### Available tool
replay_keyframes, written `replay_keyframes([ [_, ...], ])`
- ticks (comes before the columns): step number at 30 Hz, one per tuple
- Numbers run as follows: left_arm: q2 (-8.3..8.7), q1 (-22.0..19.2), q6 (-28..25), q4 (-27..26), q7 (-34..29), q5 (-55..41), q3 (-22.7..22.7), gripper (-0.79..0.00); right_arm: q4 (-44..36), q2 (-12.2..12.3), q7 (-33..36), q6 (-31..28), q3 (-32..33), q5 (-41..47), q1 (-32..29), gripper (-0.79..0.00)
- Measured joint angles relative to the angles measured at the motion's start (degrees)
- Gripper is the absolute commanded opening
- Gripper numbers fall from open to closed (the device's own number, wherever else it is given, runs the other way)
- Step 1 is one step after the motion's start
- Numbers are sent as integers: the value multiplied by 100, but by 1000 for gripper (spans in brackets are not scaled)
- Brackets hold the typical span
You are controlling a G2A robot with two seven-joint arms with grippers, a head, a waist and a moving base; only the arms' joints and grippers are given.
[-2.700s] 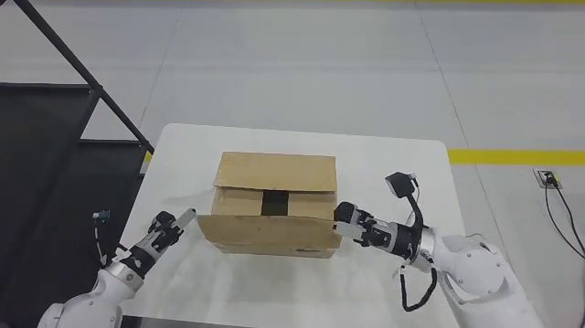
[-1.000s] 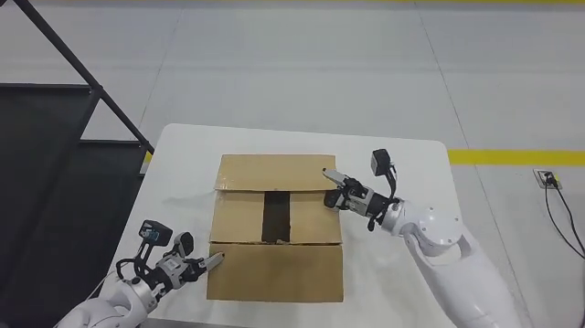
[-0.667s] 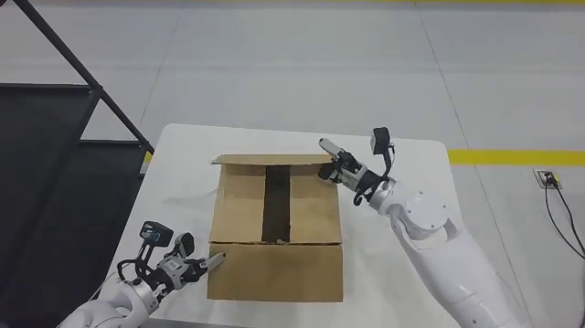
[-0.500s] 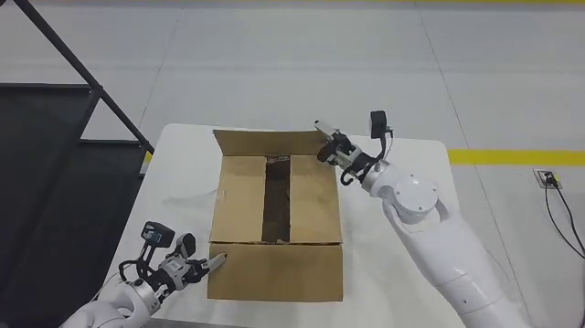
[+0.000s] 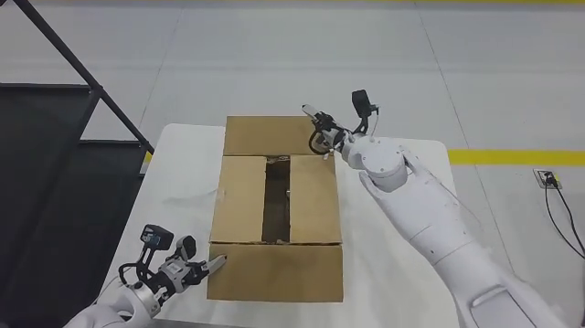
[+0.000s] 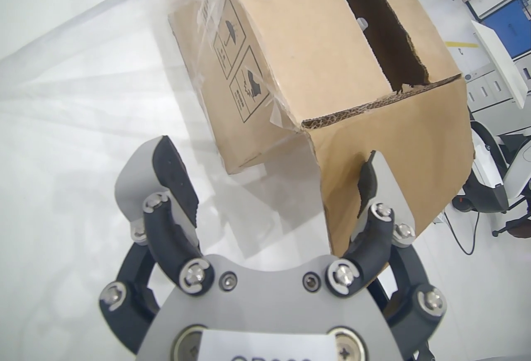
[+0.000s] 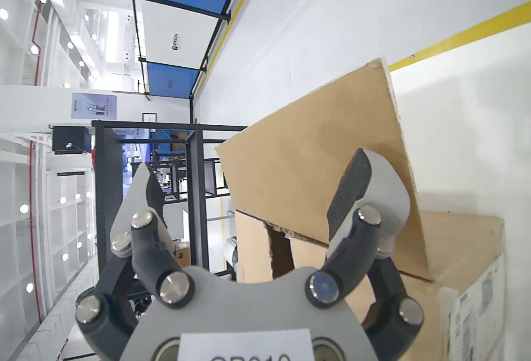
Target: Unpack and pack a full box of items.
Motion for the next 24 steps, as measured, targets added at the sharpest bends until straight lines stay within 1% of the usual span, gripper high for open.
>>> replay_keyframes([
  [7,5,31,19,-25,46,88,110,0,792,-259,-11,-407,-104,143,216,0],
  [9,7,37,22,-30,65,100,131,0,887,-300,-29,-616,-77,172,235,0],
  [12,10,57,37,-56,120,63,114,0,816,-308,80,-970,-14,173,198,0],
  [16,17,127,103,-156,273,-104,-35,0,320,-214,377,-1445,148,32,-28,0],
  [18,21,170,145,-217,344,-264,-152,0,-113,-126,572,-1591,261,-81,-255,0],
  [21,27,237,183,-299,414,-509,-322,0,-836,9,923,-1618,436,-213,-647,0],
  [24,31,324,248,-380,505,-875,-556,0,-1854,207,1246,-1433,734,-484,-1243,0],
])
